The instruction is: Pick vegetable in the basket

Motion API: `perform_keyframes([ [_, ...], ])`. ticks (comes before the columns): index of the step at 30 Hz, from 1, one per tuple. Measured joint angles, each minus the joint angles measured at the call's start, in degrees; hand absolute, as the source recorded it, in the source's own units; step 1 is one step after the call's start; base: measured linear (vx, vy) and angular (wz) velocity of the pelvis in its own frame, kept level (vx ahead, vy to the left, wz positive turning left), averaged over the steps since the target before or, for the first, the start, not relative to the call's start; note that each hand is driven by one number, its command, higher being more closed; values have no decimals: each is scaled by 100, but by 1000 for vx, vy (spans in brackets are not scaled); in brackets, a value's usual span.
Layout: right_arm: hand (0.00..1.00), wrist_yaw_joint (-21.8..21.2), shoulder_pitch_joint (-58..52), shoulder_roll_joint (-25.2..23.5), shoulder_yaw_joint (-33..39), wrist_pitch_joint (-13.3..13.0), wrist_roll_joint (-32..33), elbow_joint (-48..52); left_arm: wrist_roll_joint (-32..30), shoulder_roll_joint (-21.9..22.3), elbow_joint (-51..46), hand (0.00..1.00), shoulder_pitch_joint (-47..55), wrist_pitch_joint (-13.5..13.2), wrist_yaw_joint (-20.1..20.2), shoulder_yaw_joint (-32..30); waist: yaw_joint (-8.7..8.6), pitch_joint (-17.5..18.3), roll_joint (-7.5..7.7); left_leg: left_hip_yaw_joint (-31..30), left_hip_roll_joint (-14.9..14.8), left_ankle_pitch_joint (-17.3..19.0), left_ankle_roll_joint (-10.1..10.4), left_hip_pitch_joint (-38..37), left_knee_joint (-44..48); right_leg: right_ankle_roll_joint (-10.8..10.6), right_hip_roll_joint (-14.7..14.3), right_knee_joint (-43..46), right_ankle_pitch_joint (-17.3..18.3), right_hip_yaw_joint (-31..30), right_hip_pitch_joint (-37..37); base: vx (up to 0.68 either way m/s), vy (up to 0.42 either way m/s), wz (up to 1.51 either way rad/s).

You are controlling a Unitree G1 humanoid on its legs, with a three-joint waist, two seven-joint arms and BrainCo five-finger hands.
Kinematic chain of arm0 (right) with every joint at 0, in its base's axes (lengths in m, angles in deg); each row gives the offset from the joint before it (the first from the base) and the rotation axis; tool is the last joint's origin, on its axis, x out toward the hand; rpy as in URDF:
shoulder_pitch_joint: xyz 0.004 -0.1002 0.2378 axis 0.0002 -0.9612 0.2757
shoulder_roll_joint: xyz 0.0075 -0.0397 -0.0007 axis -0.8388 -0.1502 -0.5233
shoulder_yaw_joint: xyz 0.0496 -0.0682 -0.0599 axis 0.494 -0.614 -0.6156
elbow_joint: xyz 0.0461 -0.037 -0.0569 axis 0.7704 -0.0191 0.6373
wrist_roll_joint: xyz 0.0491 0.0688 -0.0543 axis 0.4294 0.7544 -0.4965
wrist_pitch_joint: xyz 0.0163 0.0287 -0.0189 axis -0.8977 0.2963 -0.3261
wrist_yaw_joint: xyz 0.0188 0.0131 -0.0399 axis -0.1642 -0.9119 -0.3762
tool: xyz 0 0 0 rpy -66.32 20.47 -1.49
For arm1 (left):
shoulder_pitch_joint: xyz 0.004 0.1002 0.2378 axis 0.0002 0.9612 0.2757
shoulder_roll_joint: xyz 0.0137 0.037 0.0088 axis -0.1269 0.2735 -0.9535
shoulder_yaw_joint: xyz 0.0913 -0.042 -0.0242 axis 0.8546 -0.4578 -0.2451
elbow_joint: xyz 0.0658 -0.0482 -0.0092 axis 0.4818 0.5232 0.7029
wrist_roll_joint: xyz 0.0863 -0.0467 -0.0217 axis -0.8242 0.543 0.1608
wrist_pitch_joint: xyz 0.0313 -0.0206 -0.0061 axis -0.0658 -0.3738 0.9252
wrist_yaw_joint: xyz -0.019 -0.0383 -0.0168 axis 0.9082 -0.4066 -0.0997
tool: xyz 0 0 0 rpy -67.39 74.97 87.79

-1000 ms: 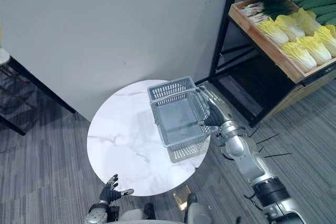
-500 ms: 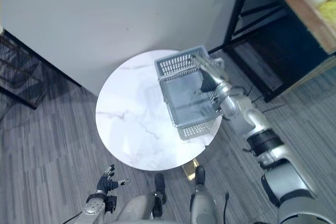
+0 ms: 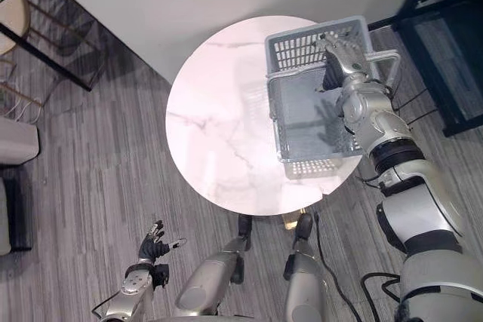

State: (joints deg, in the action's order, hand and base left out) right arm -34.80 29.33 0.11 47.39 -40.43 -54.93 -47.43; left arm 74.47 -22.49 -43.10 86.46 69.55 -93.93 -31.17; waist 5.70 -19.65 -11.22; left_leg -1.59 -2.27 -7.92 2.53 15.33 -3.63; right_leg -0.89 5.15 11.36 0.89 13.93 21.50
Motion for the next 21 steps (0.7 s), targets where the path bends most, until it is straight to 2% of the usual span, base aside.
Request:
perform_keyframes([
  [4, 100, -10, -1, 54, 5, 30, 169, 40, 2, 0, 3, 0, 4, 3, -7, 0, 2, -10, 11, -70, 2, -51, 22, 2, -65, 25, 43, 390, 210, -30, 187, -29, -51, 13],
  [7, 100, -1, -386, 187, 239, -14, 276, 608, -10, 0, 0, 0, 2, 6, -7, 0, -7, -13, 16, -20, -38, -76, 56, -59, -157, 7, -1, 476, 293, -149, 235, -7, -53, -7],
  [10, 100, 32, -1544, 319, 1173, -17, 392, 1827, -59, 3, -2, 0, 6, 35, -6, -6, -89, -26, 45, 46, -73, -73, 58, -181, -169, -8, -15, 482, 316, -221, 161, 53, -37, -10],
  [11, 100, 35, -1640, 320, 1254, -21, 392, 1926, -66, 3, -4, 0, 7, 35, -6, -13, -106, -26, 49, 51, -74, -72, 58, -193, -169, -12, -16, 482, 318, -227, 149, 79, -23, -8],
  [12, 100, 35, -2050, 298, 1575, -16, 434, 2292, -88, 4, -26, 0, 10, 45, -5, -56, -193, -44, 76, 62, -73, -71, 60, -256, -170, -16, -17, 471, 320, -238, 88, 62, -14, -14],
  [14, 100, 41, -2732, 140, 2158, -8, 664, 2769, -127, 5, -164, 0, 17, 81, -2, -108, -236, -65, 142, 147, -72, -62, 67, -373, -171, -17, -40, 429, 320, -321, -3, 66, -13, -19],
  [15, 100, 48, -3104, -60, 2487, 11, 777, 3009, -130, 5, -255, 0, 40, 89, 5, -119, -347, -64, 155, 188, -75, -18, 69, -445, -171, -17, -60, 382, 319, -340, -80, 52, -6, -22],
  [18, 100, 120, -3946, -603, 3047, 104, 895, 3711, -137, 19, -519, 0, 178, 145, 29, -314, -506, -58, 252, 408, -151, 137, 79, -697, -171, -27, -198, 147, 253, -544, -321, 40, 0, -41],
  [19, 100, 124, -4419, -800, 3325, 102, 1019, 4052, -162, 18, -643, 0, 267, 163, 34, -413, -514, -43, 343, 573, -189, 205, 75, -843, -170, -58, -271, -26, 211, -673, -467, 38, 2, -55],
  [21, 100, 125, -4763, -928, 3536, 101, 1145, 4252, -182, 20, -708, 0, 325, 178, 39, -483, -544, -25, 405, 638, -210, 246, 90, -944, -169, -50, -309, -151, 148, -729, -588, 43, 4, -30],
])
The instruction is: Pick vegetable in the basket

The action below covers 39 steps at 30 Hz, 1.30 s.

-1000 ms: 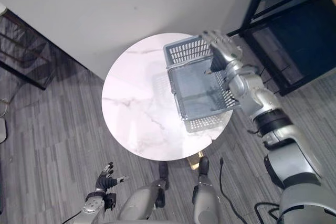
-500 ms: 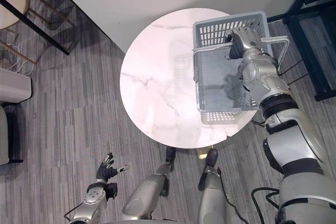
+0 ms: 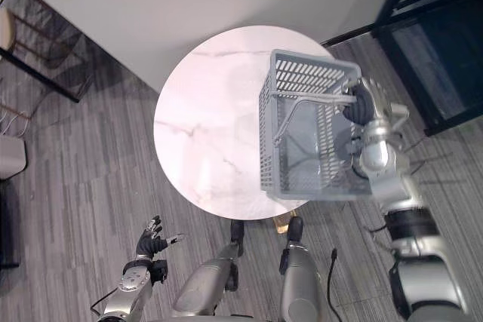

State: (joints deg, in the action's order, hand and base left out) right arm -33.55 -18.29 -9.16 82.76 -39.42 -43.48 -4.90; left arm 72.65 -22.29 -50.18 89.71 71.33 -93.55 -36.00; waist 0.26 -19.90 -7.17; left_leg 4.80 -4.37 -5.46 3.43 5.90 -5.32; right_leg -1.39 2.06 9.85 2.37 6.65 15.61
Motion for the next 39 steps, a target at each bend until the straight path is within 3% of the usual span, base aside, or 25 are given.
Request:
perform_keyframes([
  [3, 100, -18, -815, -310, 447, -14, 484, 205, -67, 37, -76, 0, 124, 100, 7, -91, -269, 234, 186, 56, -4, 65, 26, -126, 10, -15, -18, -116, -52, -48, -159, 75, 15, -10],
  [7, 100, -179, -1644, -707, 927, -14, 1124, 247, -121, 85, -252, 0, 249, 155, 123, -204, -323, 577, 297, 220, -19, 277, 18, -301, 135, -41, -47, -229, -67, -182, -362, 66, 21, -23],
  [10, 100, -431, -2244, -1011, 1089, -14, 1801, 271, -130, 88, -353, 0, 378, 193, 165, -372, -457, 761, 322, 377, -22, 451, -1, -505, 284, -93, -55, -328, -101, -339, -604, 31, 32, -21],
  [14, 100, -604, -2532, -1580, 1084, -11, 1983, 322, -171, 117, -511, 0, 471, 232, 248, -422, -412, 775, 419, 741, -100, 692, -25, -579, 636, -98, -105, -306, -187, -626, -670, -42, 10, -46],
  [18, 100, -626, -2829, -2015, 966, 19, 2000, 895, -174, 241, -912, 0, 473, 238, 246, -476, -274, 711, 532, 1138, -315, 1191, -109, -27, 1755, -165, -176, -73, -267, -879, -425, -135, 1, -34],
  [19, 100, -623, -2842, -2055, 972, 18, 2015, 993, -175, 247, -1056, 0, 471, 239, 244, -477, -255, 707, 546, 1290, -461, 1266, -198, 171, 2133, -451, -199, -93, -296, -941, -357, -195, -8, -22],
  [20, 100, -618, -2827, -2064, 976, 18, 2056, 1019, -178, 267, -1126, 0, 474, 240, 243, -488, -233, 707, 522, 1355, -552, 1263, -230, 266, 2179, -533, -210, -2, -242, -880, -287, -222, -8, -17],
  [21, 100, -612, -2845, -2150, 977, 18, 2117, 1129, -188, 295, -1214, 0, 457, 236, 236, -531, -166, 660, 576, 1414, -602, 1282, -248, 340, 2269, -45, -74, 1444, 298, -690, 161, -136, -46, -1],
  [22, 100, -606, -2976, -2265, 988, 12, 2199, 1186, -191, 297, -1220, 0, 460, 252, 237, -532, -141, 655, 653, 1361, -598, 1284, -251, 327, 2388, -3, 166, 2677, 708, -685, 221, -114, -66, 6],
  [25, 100, -604, -3150, -2453, 995, 4, 2313, 1243, -199, 323, -1388, 0, 557, 305, 236, -525, -72, 702, 798, 1164, -574, 1271, -229, 486, 2598, -329, 600, 3825, 1117, -1011, -181, -107, -198, 30],
  [26, 100, -589, -3194, -2483, 995, 3, 2352, 1303, -213, 332, -1425, 0, 565, 309, 235, -522, -43, 756, 885, 1070, -567, 1209, -138, 716, 2753, -373, 711, 3696, 1116, -1228, -491, -163, -309, 27],
  [27, 100, -549, -3145, -2465, 1036, 15, 2353, 1316, -218, 352, -1409, 0, 511, 340, 226, -541, 78, 760, 866, 1025, -647, 1087, 22, 969, 2859, -626, 560, 3105, 1529, -1274, -715, -185, -301, 14],
  [28, 100, -499, -3120, -2453, 1055, 46, 2353, 1313, -218, 409, -1413, 0, 530, 343, 223, -538, 127, 780, 808, 1007, -717, 984, 70, 1050, 2816, -662, 486, 2842, 1615, -1217, -745, -201, -276, -11],
  [29, 100, -453, -3138, -2452, 1082, 79, 2354, 1311, -216, 532, -1413, 0, 565, 343, 230, -474, 225, 841, 698, 1003, -859, 705, 65, 1152, 2604, -576, 364, 2354, 1703, -1021, -811, -220, -251, -8],
  [31, 100, -371, -3186, -2437, 1091, 79, 2415, 1313, -201, 638, -1415, 0, 622, 343, 229, -381, 217, 874, 629, 943, -990, 282, 140, 1330, 2278, -371, 217, 1939, 1816, -686, -801, -276, -315, 16],
  [32, 100, -357, -3180, -2438, 1134, 79, 2459, 1312, -172, 675, -1416, 0, 623, 346, 228, -372, 191, 868, 600, 933, -1055, -82, 195, 1369, 2007, -295, 101, 1924, 1853, -594, -708, -319, -321, 41],
  [33, 100, -332, -3185, -2456, 1210, 85, 2488, 1311, -162, 665, -1419, 0, 626, 345, 229, -330, 178, 864, 570, 875, -1061, -748, 211, 1344, 1524, -133, 0, 1868, 1759, -461, -649, -282, -261, 59],
  [34, 100, -292, -3187, -2450, 1264, 85, 2505, 1314, -160, 657, -1436, 0, 622, 342, 230, -312, 85, 862, 588, 780, -1009, -1169, 233, 1281, 1158, 20, 57, 1740, 1663, -304, -644, -213, -172, 54],
  [35, 100, -265, -3161, -2455, 1301, 86, 2506, 1314, -161, 658, -1460, 0, 596, 344, 229, -315, 72, 842, 613, 791, -1051, -937, 252, 1316, 1410, 135, 66, 1662, 1629, -185, -661, -194, -150, 50],
  [36, 100, -231, -3125, -2458, 1333, 87, 2506, 1312, -164, 662, -1463, 0, 623, 349, 237, -291, 65, 805, 627, 790, -1075, -69, 73, 1408, 2440, 282, 53, 1661, 1543, -97, -648, -240, -178, 30],
  [39, 100, -232, -3131, -2462, 1312, 83, 2567, 1324, -165, 661, -1495, 0, 699, 348, 242, -286, 48, 792, 642, 660, -1076, 1160, 6, 954, 3853, 414, 2, 1670, 1379, -93, -617, -254, -123, 5],
])
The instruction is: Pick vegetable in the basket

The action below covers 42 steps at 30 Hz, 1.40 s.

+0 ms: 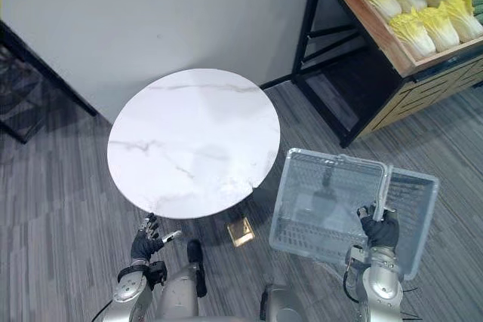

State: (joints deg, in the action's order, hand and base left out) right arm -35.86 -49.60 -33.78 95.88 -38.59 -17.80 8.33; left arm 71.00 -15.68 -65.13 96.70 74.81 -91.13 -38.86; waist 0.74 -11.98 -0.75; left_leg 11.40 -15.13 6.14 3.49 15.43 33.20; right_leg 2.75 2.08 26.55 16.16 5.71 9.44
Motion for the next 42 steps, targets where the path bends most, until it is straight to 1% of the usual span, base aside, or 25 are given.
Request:
perform_keyframes([
  [2, 100, 0, -22, -2, -2, -1, 1, 20, 2, 2, -43, 0, 33, -1, 2, 10, -13, 35, -48, -102, -13, 399, 113, -424, 7, -30, -117, 7, -87, -26, 127, -240, -31, -7],
  [4, 100, -7, -54, -12, 24, 1, -8, 24, 5, 4, -40, 0, -12, 1, -3, 7, -79, 118, -141, -5, 29, 818, 315, -884, -1049, -176, -257, 47, -156, -16, 479, -250, 51, -1],
  [5, 100, -10, -69, -24, 25, 2, -10, 23, 5, 2, -38, 0, -32, 2, -4, 6, -87, 118, -133, 20, 44, 858, 380, -945, -1263, -203, -265, 49, -193, -25, 537, -215, 74, -9],
  [6, 100, -32, -89, -87, 22, 17, -12, -2, 4, -12, -33, 0, -53, 2, -9, 0, -97, 94, -34, 68, 119, 824, 493, -987, -1428, -239, -242, 50, -274, -85, 610, -169, 72, -29],
  [11, 100, -25, -225, -198, 20, 21, -94, -355, -1, -33, -27, 0, -61, 7, -28, 17, -133, 130, 68, 439, 146, 849, 465, -1066, -1165, -314, -252, -1, -558, -460, 615, -99, 91, -37],
  [17, 100, -39, -215, -352, -126, 91, -360, -881, -89, -88, -30, 0, -261, 10, -161, 18, -157, 114, 92, 1318, -8, 1161, 333, -1247, -856, -501, -587, -286, -982, -1275, 815, -101, 88, -83],
  [18, 100, -40, -248, -398, -124, 156, -366, -885, -125, -106, -41, 0, -293, 16, -168, 16, -161, 97, 116, 1560, -91, 1193, 318, -1324, -845, -421, -537, -327, -933, -1192, 844, -114, 80, -127],
  [21, 100, -33, -202, -483, -137, 195, -349, -880, -209, -206, -170, 0, -258, 40, -267, 4, -161, 50, 227, 2588, -184, 1261, 380, -1906, -979, -202, 334, -320, -1013, 425, 879, -54, 41, -141],
  [24, 100, -51, -26, -400, -271, 168, -349, -866, -248, -374, -314, 0, -283, 42, -278, 2, -222, 62, 276, 3402, -201, 1247, 476, -2343, -1203, 34, 926, -220, -1098, 1801, 893, 55, -23, -151],
  [26, 100, -144, 84, -398, -352, 155, -350, -870, -381, -408, -314, 0, -287, 42, -278, 9, -287, 94, 312, 3535, -166, 1193, 569, -2458, -1306, 92, 967, -147, -1250, 2012, 1032, 162, -112, -130],
  [27, 100, -173, 186, -373, -405, 128, -356, -930, -471, -436, -290, 0, -314, 46, -268, 63, -404, 96, 303, 3528, -176, 1186, 569, -2474, -1318, 63, 814, -39, -1250, 1813, 1215, 241, -193, -133],
  [29, 100, -206, 316, -264, -415, 134, -355, -1083, -578, -451, -228, 0, -438, 51, -245, 124, -566, 104, 247, 3494, -276, 1110, 563, -2527, -1185, 111, 593, 191, -1054, 1573, 1392, 250, -172, -101],
  [30, 100, -262, 337, -210, -416, 151, -354, -1127, -613, -441, -193, 0, -506, 51, -245, 218, -626, 95, 202, 3318, -484, 1038, 446, -2521, -716, 149, 414, 305, -907, 1413, 1352, 312, -183, -112],
  [31, 100, -285, 358, -187, -439, 168, -355, -1126, -671, -433, -134, 0, -533, 51, -238, 277, -597, 64, 160, 2982, -773, 767, 4, -2459, 130, 238, 163, 328, -785, 1143, 1156, 331, -182, -121],
  [32, 100, -285, 362, -169, -496, 182, -357, -1126, -670, -422, -138, 0, -507, 49, -239, 281, -582, 51, 139, 2712, -921, 476, -355, -2363, 652, 270, 77, 290, -734, 1011, 1006, 350, -130, -140],
  [33, 100, -277, 325, -88, -599, 181, -357, -1125, -668, -386, -150, 0, -449, 44, -244, 322, -554, 32, 124, 2082, -1051, 128, -501, -2082, 1558, 313, -70, 171, -638, 752, 668, 321, -47, -125],
  [34, 100, -258, 331, 14, -637, 177, -351, -1123, -660, -362, -162, 0, -432, -6, -244, 421, -518, 32, 90, 1466, -923, 499, -178, -1581, 2208, 353, -147, 27, -557, 505, 413, 352, 13, -114],
  [35, 100, -257, 349, 42, -642, 176, -350, -1114, -655, -359, -188, 0, -423, -21, -245, 458, -486, 33, 88, 1224, -802, 641, -178, -1315, 2350, 389, -148, -16, -496, 391, 320, 328, 72, -98],
  [36, 100, -255, 407, 128, -632, 176, -349, -1104, -612, -328, -259, 0, -352, -39, -248, 469, -401, 29, 97, 826, -477, 909, -222, -818, 2304, 383, -140, -117, -422, 153, 120, 281, 94, -75],
  [37, 100, -256, 427, 189, -646, 173, -350, -1094, -586, -321, -276, 0, -315, -52, -248, 470, -333, 25, 97, 661, -310, 1002, -211, -602, 2139, 361, -134, -164, -394, 20, 25, 296, 137, -104],
  [38, 100, -254, 535, 367, -730, 171, -356, -1092, -548, -308, -350, 0, -183, -74, -261, 463, -233, 1, 58, 299, 117, 1104, -153, -155, 1525, 259, -100, -284, -325, -255, -208, 240, 146, -80],
  [39, 100, -252, 580, 441, -762, 170, -369, -1091, -547, -301, -401, 0, -108, -78, -262, 464, -204, -13, 8, 172, 259, 1101, -148, -9, 1219, 204, -82, -322, -283, -345, -298, 286, 230, -89],
  [40, 100, -239, 632, 599, -759, 165, -414, -1091, -547, -269, -484, 0, -20, -83, -269, 457, -152, -42, -68, -58, 544, 1047, -63, 166, 450, 74, -17, -351, -176, -510, -396, 289, 284, -59],
  [41, 100, -207, 672, 749, -755, 156, -428, -1092, -546, -217, -608, 0, 24, -83, -291, 427, -107, -73, -175, -264, 771, 878, 144, 297, -443, -51, 38, -387, -57, -616, -536, 379, 377, -52],
  [42, 100, -170, 708, 819, -754, 153, -458, -1096, -548, -198, -694, 0, 41, -91, -306, 419, -92, -66, -234, -358, 845, 684, 199, 364, -888, -126, 44, -396, 13, -667, -581, 465, 401, -65],
])
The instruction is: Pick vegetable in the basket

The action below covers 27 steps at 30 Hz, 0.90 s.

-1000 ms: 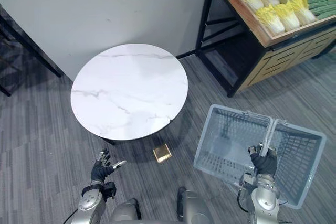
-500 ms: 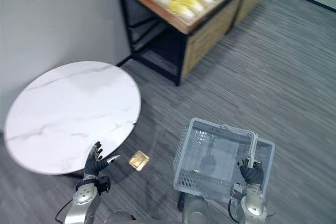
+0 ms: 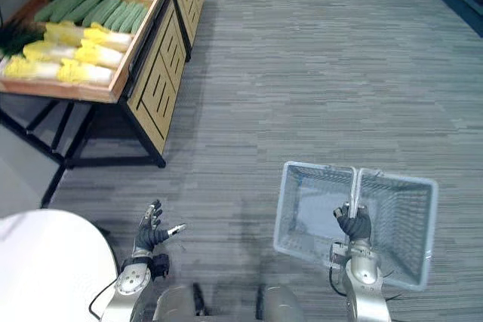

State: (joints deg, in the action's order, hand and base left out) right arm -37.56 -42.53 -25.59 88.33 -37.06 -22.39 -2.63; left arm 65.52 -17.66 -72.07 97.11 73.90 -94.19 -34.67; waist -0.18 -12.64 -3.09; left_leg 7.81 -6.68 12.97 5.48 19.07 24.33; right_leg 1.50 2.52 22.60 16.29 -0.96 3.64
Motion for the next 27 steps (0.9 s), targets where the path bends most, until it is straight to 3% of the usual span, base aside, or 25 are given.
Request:
perform_keyframes([
  [1, 100, 56, 117, 52, -15, 1, -27, -107, 3, 37, -104, 0, 29, -46, -80, -108, 128, 41, -25, 18, 148, -607, -127, -158, -204, -131, 40, -51, 122, -257, -79, 434, 330, -61],
  [2, 100, 67, 198, 57, -71, -4, -66, -199, 7, 77, -187, 0, 36, -51, -115, -193, 131, 85, 57, 26, 299, -590, -225, -184, -187, -155, 159, -279, 122, -340, -223, 501, 318, -44],
  [4, 100, 70, 231, 80, -102, -9, -79, -238, 91, 84, -490, 0, 21, -106, -169, -292, 96, 119, 163, 57, 522, -278, -703, -80, 172, -438, 395, -442, 161, -364, -422, 476, 293, 4],
  [5, 100, 51, 234, 39, -116, -9, -140, -347, 117, 79, -550, 0, -66, -123, -198, -308, 111, 146, 287, 146, 687, 5, -846, -136, 341, -734, 581, -21, 277, -406, -359, 515, 296, 2],
  [7, 100, 20, 305, -65, -135, -2, -265, -572, 117, 54, -561, 0, -98, -121, -206, -260, 96, 148, 327, 215, 858, 290, -966, -505, 396, -1553, 759, 1648, 145, -426, 161, 570, 258, 3],
  [8, 100, 19, 297, -144, -192, 10, -355, -692, 116, -46, -576, 0, -125, -121, -221, -131, 78, 135, 347, 179, 959, 432, -1054, -880, 278, -1677, 780, 2916, -35, -434, 589, 650, 178, 9],
  [9, 100, 15, 295, -187, -299, 42, -394, -780, 113, -146, -575, 0, -133, -118, -247, -57, 69, 132, 340, 166, 987, 493, -1071, -1303, 62, -1438, 762, 3708, -25, -315, 935, 652, 134, 11],
  [10, 100, 14, 303, -191, -389, 42, -395, -821, 114, -161, -578, 0, -156, -119, -297, -6, 71, 131, 328, 136, 987, 493, -1071, -1580, -125, -1206, 760, 3859, 18, -57, 1160, 544, 39, 7],
  [12, 100, -5, 321, -197, -467, 38, -409, -809, 115, -275, -585, 0, -260, -122, -343, 80, 33, 121, 315, -31, 955, 492, -1072, -2139, -620, -748, 741, 3592, 203, 491, 1607, 604, -35, 19],
  [13, 100, -17, 383, -193, -466, 21, -407, -800, 121, -279, -567, 0, -363, -122, -336, 105, -99, 108, 292, -177, 854, 496, -1064, -2525, -905, -582, 628, 2729, 280, 733, 2048, 776, -127, 61],
  [14, 100, -40, 428, -167, -447, -11, -393, -762, 120, -273, -459, 0, -484, -133, -334, 117, -230, 62, 221, -324, 701, 540, -983, -2754, -968, -578, 448, 1540, -51, 626, 2267, 774, -153, 70],
  [15, 100, -48, 438, -162, -439, -10, -387, -731, 112, -272, -391, 0, -532, -135, -334, 128, -252, 51, 206, -371, 649, 578, -901, -2843, -967, -621, 377, 935, -336, 494, 2298, 703, -222, 70],
  [16, 100, -63, 423, -150, -420, -15, -387, -678, 106, -275, -293, 0, -570, -138, -339, 133, -293, 57, 280, -484, 642, 681, -680, -3050, -955, -639, 292, -145, -1270, 207, 2222, 607, -224, 55],
  [17, 100, -82, 364, -89, -374, -48, -389, -658, 101, -240, -210, 0, -547, -137, -337, 142, -304, 66, 252, -649, 544, 821, -447, -3289, -902, -349, 231, -224, -2319, 66, 2100, 643, -253, 34],
  [18, 100, -86, 404, -16, -345, -51, -390, -682, 99, -140, -114, 0, -560, -117, -339, 139, -229, 55, 66, -698, 393, 825, -429, -3331, -860, -331, 121, 62, -2088, 162, 2118, 501, -197, 24],
  [19, 100, -91, 418, -44, -330, -52, -390, -645, 92, -140, -124, 0, -548, -111, -327, 141, -229, 68, 46, -758, 321, 653, -178, -3292, -703, -197, 129, 511, -1716, 180, 2203, 607, -243, 36],
  [20, 100, -113, 379, -56, -327, -39, -388, -617, 88, -67, -130, 0, -553, -100, -324, 131, -236, 73, 33, -918, 275, 368, -72, -3257, -343, -123, 194, 879, -1308, 349, 2133, 687, -275, 75],
  [22, 100, -117, 230, -159, -340, 10, -348, -505, 72, 147, -261, 0, -543, -99, -316, 101, -221, 64, 10, -902, 99, -439, 33, -2689, 1129, 7, 224, 821, -942, 672, 1603, 556, -247, 78],
  [23, 100, -118, 76, -224, -412, 31, -336, -328, 5, 249, -383, 0, -463, -104, -312, 93, -141, 50, 4, -720, -228, -944, 82, -2123, 2297, 60, 181, 470, -847, 823, 1094, 524, -236, 56],
  [24, 100, -102, -52, -355, -416, 38, -337, -134, -22, 255, -520, 0, -345, -110, -310, 96, -44, 47, -14, -253, -657, -632, -9, -1561, 3227, 80, 60, 17, -837, 951, 543, 510, -220, 43],
  [27, 100, -89, -144, -348, -341, 27, -309, 217, -25, 258, -743, 0, -127, -111, -320, 43, 141, 28, 19, 486, -842, -118, -95, -763, 3207, 101, 64, -670, -818, 1031, -262, 485, -136, 8],
])
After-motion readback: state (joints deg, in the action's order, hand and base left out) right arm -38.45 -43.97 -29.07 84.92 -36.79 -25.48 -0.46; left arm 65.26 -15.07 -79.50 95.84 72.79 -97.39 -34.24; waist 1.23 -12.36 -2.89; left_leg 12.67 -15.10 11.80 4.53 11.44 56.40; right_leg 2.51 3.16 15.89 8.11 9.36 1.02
